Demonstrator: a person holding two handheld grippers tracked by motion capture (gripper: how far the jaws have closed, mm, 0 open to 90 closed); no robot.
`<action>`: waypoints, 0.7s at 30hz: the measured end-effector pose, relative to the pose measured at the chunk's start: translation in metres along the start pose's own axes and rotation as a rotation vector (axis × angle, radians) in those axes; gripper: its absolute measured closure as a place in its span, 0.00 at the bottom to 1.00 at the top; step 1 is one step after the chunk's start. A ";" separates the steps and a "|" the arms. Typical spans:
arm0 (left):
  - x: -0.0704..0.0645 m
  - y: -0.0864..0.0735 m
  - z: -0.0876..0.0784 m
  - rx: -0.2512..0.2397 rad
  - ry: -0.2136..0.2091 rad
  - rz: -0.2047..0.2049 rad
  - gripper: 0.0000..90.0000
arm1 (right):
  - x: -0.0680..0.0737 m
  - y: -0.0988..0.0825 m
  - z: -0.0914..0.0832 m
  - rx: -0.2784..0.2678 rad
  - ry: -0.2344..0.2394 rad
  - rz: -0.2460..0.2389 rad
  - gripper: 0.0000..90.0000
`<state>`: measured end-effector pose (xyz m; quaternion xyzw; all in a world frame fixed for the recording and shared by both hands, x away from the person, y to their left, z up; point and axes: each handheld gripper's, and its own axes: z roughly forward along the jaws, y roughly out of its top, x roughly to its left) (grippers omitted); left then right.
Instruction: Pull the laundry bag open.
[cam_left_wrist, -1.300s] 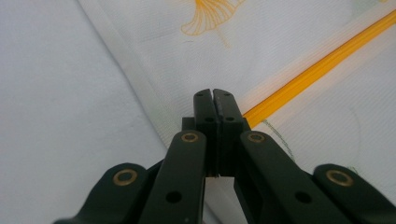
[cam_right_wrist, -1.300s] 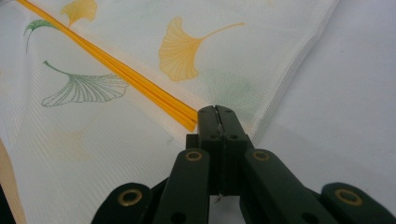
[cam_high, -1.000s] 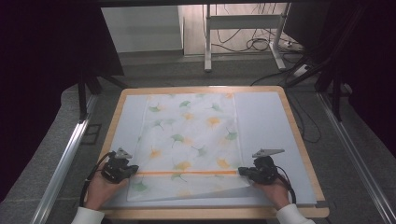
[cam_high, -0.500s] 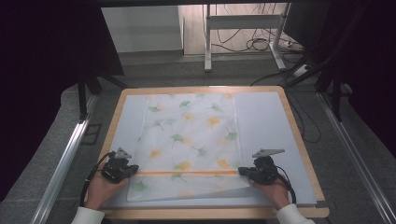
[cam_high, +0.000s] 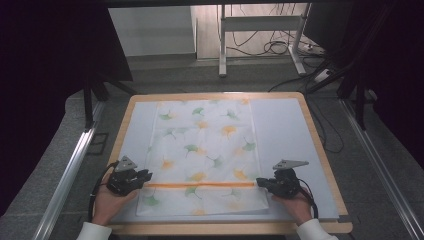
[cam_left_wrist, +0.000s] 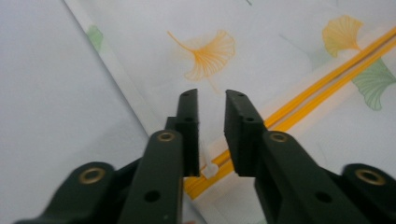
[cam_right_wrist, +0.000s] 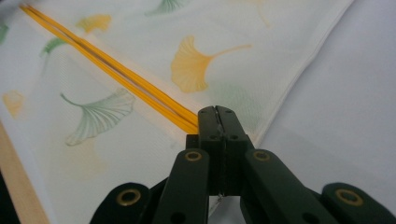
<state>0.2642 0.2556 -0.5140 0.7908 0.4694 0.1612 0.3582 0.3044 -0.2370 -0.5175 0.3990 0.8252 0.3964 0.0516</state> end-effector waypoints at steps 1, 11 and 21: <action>0.001 0.000 -0.001 -0.013 0.007 -0.002 0.75 | 0.000 0.000 -0.002 -0.016 0.005 0.002 0.98; 0.022 -0.007 -0.007 -0.068 0.102 -0.038 0.55 | -0.010 -0.005 -0.027 -0.133 -0.063 -0.032 0.58; 0.038 -0.016 -0.013 -0.089 0.140 -0.096 0.52 | -0.041 -0.013 -0.045 -0.187 -0.146 -0.005 0.50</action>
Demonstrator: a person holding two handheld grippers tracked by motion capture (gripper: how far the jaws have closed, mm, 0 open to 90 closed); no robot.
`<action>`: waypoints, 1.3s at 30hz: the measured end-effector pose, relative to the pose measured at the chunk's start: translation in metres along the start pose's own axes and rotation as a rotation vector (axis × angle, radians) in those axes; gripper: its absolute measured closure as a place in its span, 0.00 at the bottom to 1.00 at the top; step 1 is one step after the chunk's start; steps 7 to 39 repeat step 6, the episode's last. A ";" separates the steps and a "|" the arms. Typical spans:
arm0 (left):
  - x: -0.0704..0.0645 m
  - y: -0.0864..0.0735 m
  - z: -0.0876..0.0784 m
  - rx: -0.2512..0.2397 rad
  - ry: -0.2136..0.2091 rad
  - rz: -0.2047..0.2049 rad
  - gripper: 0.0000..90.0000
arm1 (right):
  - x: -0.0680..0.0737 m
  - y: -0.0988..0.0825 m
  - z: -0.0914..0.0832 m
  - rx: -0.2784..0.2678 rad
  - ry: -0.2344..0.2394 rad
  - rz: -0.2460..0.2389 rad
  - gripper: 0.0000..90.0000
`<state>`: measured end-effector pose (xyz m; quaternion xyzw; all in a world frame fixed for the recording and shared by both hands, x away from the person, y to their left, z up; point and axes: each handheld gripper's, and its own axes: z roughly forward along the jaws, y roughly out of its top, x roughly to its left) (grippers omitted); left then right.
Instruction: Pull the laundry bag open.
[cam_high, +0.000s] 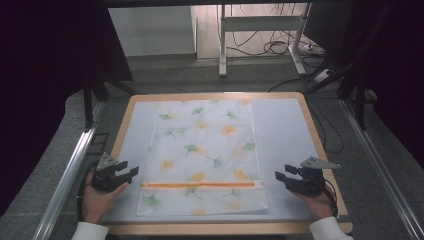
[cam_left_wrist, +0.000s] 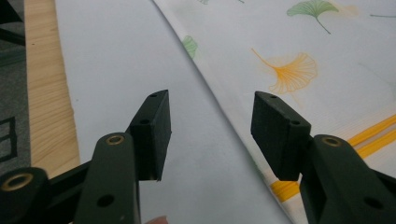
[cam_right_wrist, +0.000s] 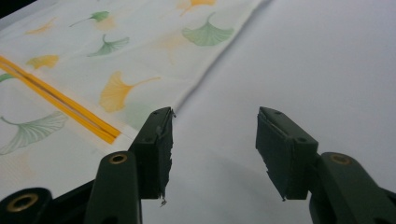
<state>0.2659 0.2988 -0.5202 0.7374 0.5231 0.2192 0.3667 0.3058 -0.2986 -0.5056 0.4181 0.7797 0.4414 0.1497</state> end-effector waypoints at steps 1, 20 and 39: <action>0.000 0.000 0.000 0.000 0.002 0.000 0.52 | -0.002 -0.001 0.000 0.002 -0.006 0.005 0.50; -0.001 0.000 0.002 0.004 0.004 0.007 0.50 | 0.001 0.000 0.001 -0.002 -0.013 -0.006 0.46; -0.001 0.000 0.002 0.004 0.004 0.007 0.50 | 0.001 0.000 0.001 -0.002 -0.013 -0.006 0.46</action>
